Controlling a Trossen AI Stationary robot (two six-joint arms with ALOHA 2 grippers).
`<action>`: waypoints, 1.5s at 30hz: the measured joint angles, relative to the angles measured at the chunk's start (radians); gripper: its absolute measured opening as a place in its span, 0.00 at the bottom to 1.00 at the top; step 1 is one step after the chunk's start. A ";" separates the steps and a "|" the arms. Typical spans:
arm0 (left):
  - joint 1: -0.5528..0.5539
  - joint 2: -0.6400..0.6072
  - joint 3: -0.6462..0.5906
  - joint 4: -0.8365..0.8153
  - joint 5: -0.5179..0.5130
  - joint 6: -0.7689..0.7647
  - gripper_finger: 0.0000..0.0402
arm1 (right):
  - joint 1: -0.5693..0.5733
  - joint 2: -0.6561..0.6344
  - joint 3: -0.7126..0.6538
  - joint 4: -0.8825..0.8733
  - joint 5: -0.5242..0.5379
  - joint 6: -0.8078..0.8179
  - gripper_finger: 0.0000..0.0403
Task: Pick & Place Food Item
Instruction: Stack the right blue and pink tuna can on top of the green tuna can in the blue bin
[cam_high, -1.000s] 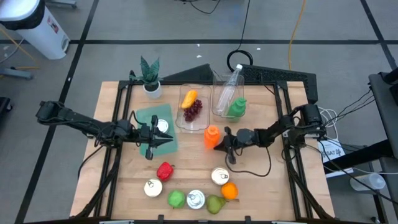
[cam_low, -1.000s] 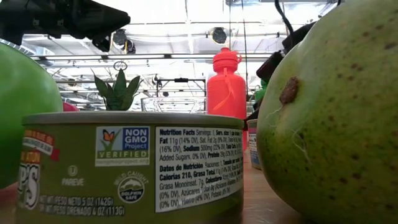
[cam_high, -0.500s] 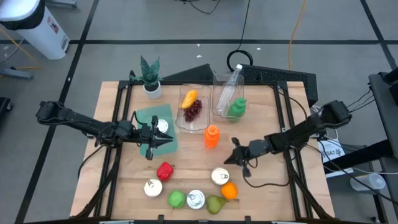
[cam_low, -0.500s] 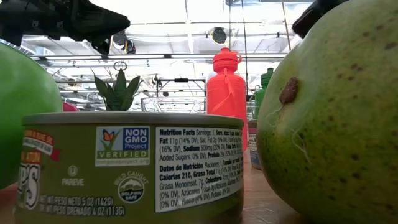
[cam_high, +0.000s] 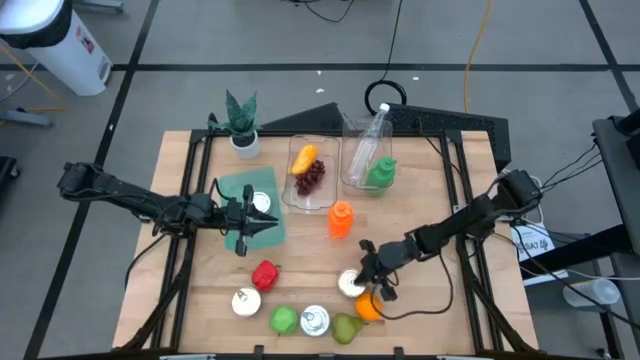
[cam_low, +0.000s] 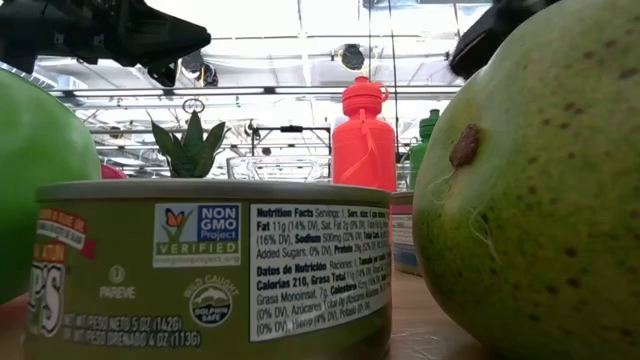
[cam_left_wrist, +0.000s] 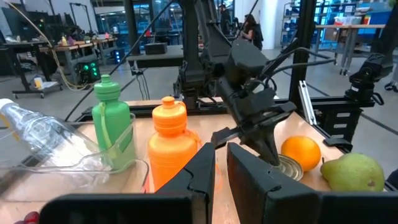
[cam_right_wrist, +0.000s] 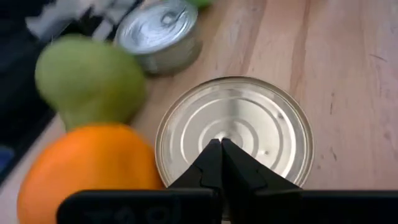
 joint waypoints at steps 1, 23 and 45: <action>0.000 0.000 0.000 0.000 0.000 0.000 0.13 | -0.007 0.001 0.002 -0.019 0.013 0.009 0.00; 0.000 0.000 0.000 -0.026 0.002 -0.018 0.13 | -0.120 -0.356 -0.188 -0.308 0.071 0.062 0.00; 0.000 0.000 0.000 -0.022 0.000 -0.018 0.13 | 0.087 -0.343 0.187 -0.891 0.221 -0.145 0.43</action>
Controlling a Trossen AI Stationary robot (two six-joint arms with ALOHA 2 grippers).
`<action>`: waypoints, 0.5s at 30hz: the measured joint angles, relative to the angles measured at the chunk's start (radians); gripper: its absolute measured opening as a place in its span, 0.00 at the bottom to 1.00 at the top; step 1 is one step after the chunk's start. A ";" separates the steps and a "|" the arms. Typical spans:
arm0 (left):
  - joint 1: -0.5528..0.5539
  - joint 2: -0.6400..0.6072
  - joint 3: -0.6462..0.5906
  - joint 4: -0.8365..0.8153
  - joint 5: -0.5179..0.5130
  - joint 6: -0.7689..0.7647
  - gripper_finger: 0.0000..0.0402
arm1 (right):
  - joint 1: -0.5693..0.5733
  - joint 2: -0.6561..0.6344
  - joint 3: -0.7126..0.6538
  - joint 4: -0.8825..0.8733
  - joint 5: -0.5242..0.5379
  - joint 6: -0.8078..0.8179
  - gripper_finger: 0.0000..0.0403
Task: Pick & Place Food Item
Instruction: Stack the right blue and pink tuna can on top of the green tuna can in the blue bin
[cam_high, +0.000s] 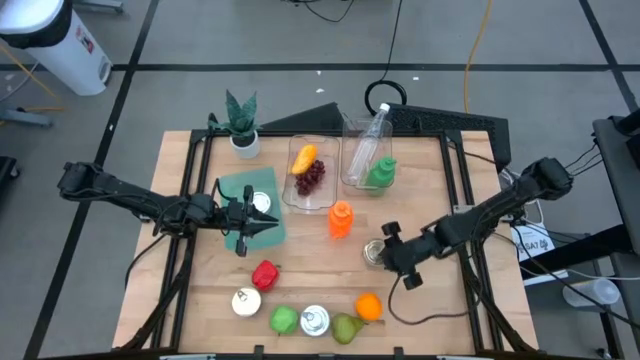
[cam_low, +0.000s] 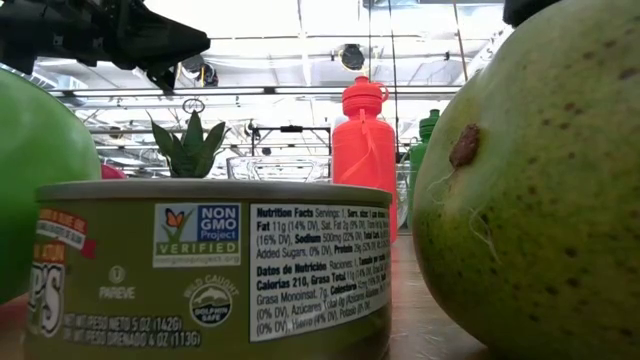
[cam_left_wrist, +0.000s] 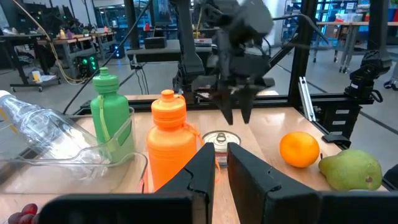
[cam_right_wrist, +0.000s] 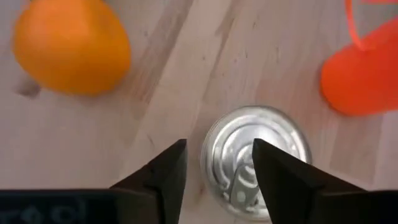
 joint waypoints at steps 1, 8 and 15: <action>0.000 0.000 0.000 0.000 0.000 0.000 0.13 | 0.011 0.024 0.010 -0.018 0.021 0.005 0.43; 0.000 0.000 0.000 0.000 -0.002 -0.016 0.13 | 0.047 0.143 0.019 -0.016 0.069 0.051 0.39; 0.000 0.000 0.000 0.005 -0.027 -0.051 0.13 | 0.056 0.217 0.023 -0.008 0.144 0.081 0.33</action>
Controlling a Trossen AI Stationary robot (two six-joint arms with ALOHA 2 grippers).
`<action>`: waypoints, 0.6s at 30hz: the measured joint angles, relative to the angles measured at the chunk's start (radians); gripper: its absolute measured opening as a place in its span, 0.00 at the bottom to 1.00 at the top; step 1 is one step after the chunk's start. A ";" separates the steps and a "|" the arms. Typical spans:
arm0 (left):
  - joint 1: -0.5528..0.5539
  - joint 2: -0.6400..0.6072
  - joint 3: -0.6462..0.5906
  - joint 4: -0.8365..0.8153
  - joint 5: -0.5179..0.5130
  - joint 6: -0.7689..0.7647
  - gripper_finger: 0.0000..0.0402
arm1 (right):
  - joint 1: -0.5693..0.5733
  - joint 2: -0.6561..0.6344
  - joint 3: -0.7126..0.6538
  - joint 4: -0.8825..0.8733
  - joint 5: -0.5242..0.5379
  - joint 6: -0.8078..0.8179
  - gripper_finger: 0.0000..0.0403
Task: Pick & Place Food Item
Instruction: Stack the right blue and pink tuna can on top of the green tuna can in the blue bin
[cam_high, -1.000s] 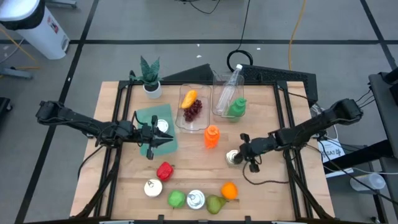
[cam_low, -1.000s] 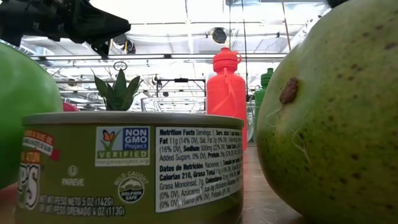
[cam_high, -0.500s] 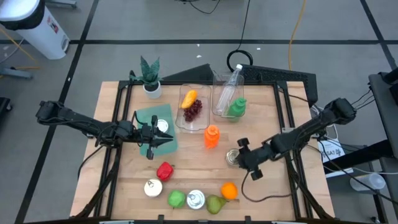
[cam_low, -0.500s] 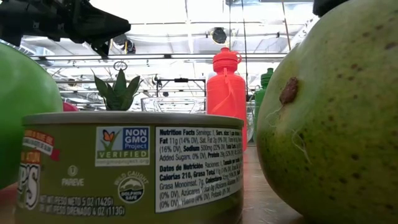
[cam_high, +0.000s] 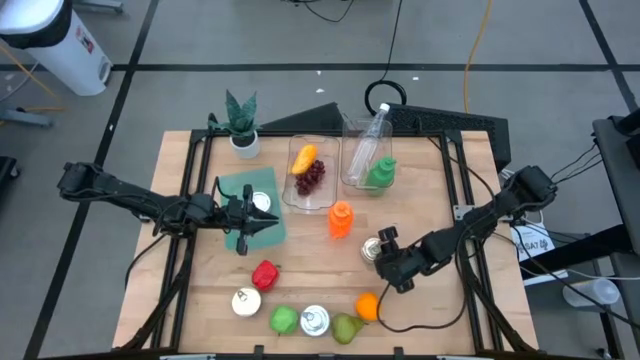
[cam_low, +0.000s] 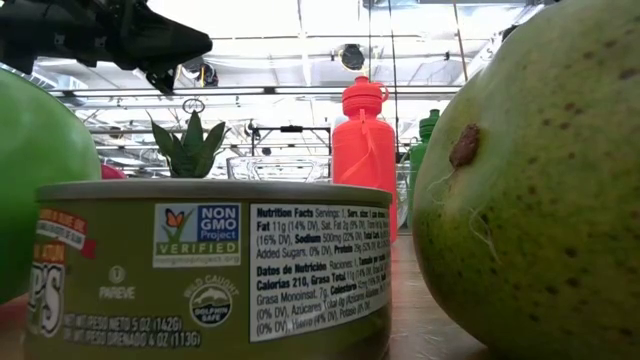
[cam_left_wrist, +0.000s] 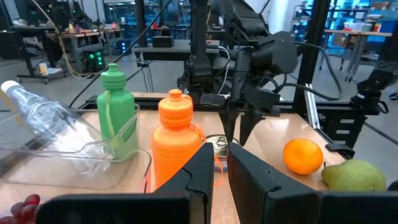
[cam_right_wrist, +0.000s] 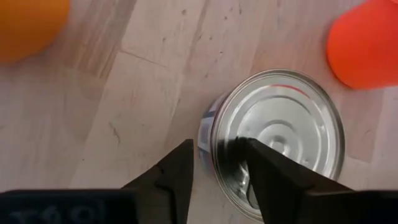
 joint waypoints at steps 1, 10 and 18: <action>0.000 0.000 0.000 0.000 0.000 -0.001 0.13 | 0.000 0.009 0.000 0.000 0.001 0.003 0.33; -0.001 0.000 0.000 0.015 -0.029 -0.005 0.13 | 0.000 0.014 -0.075 0.034 0.034 0.117 0.15; 0.000 0.000 0.000 0.026 -0.149 -0.040 0.13 | -0.001 0.012 -0.170 0.123 0.027 0.198 0.03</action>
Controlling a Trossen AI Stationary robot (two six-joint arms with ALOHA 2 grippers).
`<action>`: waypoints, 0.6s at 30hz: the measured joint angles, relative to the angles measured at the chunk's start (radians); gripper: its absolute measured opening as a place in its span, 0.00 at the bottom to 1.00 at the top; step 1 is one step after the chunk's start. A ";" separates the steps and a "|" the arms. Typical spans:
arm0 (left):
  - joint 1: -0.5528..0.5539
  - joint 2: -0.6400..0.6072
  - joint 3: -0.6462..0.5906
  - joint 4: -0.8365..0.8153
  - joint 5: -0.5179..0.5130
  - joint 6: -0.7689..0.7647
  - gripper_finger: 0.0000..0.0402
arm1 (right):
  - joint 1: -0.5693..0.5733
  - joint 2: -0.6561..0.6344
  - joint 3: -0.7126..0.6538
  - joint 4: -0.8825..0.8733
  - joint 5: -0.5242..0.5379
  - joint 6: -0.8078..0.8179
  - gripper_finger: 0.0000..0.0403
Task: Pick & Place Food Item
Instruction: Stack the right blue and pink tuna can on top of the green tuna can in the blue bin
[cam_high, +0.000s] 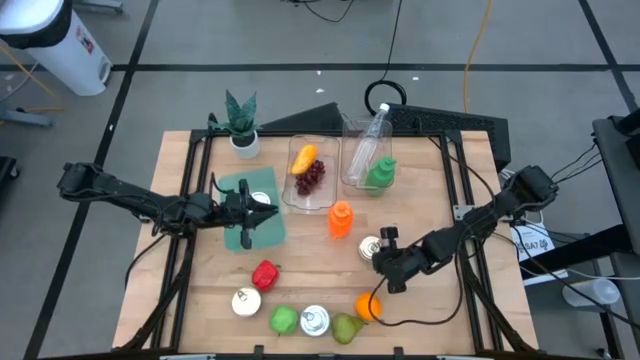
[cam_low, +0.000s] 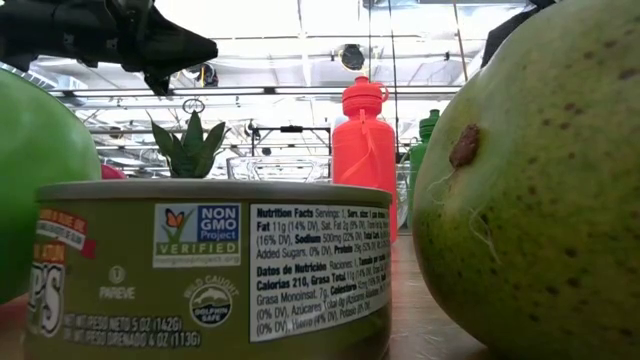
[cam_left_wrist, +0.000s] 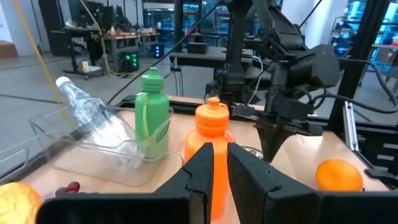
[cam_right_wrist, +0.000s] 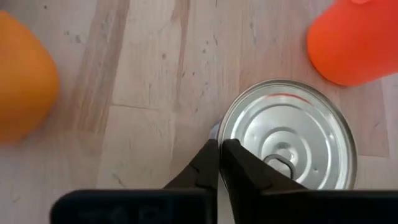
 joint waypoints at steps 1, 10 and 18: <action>0.000 0.000 0.000 0.003 0.000 0.000 0.13 | 0.000 -0.001 -0.009 0.011 0.003 0.001 0.02; -0.003 0.037 0.007 0.022 -0.026 0.023 0.13 | -0.004 -0.037 0.023 -0.008 -0.043 -0.005 0.00; -0.054 0.222 0.131 0.006 -0.026 0.138 0.13 | -0.020 -0.121 0.067 -0.022 -0.083 -0.040 0.00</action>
